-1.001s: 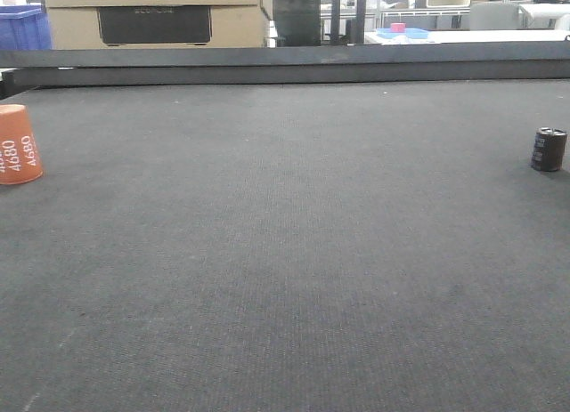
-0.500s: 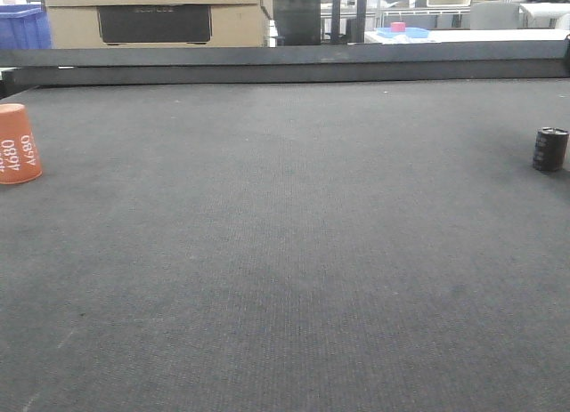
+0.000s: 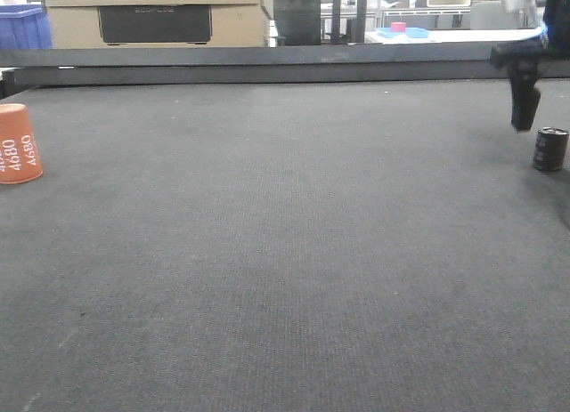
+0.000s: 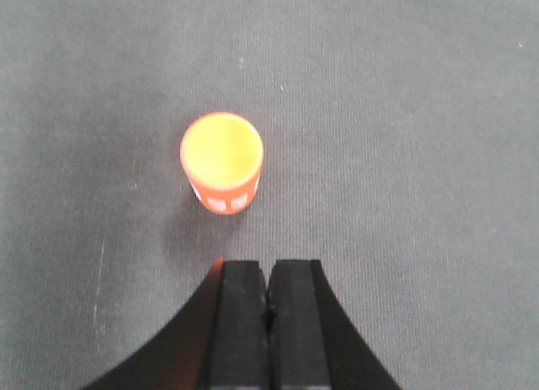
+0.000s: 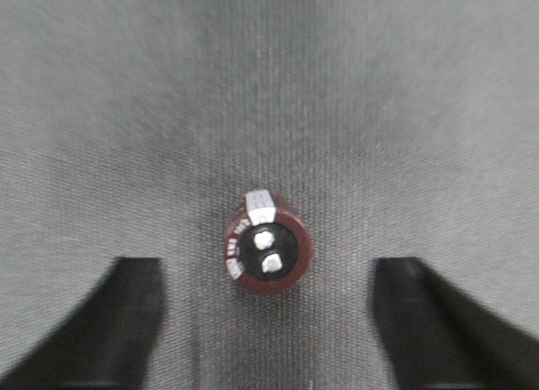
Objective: Place cylindrical capacitor in blue bin on shelf
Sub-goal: 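Lower the open right gripper around the dark-brown capacitor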
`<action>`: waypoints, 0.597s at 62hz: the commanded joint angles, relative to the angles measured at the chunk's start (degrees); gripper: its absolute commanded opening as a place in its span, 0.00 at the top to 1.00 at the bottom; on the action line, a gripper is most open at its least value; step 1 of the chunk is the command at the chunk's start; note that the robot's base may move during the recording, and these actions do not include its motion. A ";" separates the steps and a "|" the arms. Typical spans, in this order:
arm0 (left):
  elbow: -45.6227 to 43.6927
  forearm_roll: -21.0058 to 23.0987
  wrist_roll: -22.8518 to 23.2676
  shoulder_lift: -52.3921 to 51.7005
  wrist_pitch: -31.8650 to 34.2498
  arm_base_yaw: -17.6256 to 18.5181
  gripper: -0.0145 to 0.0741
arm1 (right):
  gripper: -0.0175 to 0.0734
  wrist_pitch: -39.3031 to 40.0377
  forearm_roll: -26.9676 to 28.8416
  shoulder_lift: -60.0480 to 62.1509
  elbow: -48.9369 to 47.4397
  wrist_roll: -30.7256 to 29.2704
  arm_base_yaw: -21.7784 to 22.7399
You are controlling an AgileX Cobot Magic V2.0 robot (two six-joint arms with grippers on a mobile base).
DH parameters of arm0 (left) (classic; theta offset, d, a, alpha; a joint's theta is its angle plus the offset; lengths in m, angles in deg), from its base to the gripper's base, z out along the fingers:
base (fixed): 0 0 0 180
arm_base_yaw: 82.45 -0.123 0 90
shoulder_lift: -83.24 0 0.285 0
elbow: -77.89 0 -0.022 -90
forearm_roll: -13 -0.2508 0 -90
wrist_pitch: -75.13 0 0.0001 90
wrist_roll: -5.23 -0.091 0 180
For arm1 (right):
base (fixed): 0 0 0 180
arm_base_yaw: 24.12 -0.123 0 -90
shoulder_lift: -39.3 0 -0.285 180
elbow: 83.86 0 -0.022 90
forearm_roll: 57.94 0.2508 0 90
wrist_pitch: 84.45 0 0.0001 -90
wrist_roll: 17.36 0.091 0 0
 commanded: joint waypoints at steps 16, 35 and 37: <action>-0.41 0.45 0.65 0.08 -0.52 -0.18 0.96 | 0.34 1.42 1.38 -3.76 -0.62 -0.39 1.74; -0.41 0.45 0.65 0.08 -0.85 -0.18 0.96 | 0.34 2.61 3.25 -3.89 -0.62 -0.39 2.52; -0.41 0.45 0.65 0.08 -0.85 -0.18 0.96 | 0.34 2.61 3.53 -3.89 -0.62 -0.39 2.52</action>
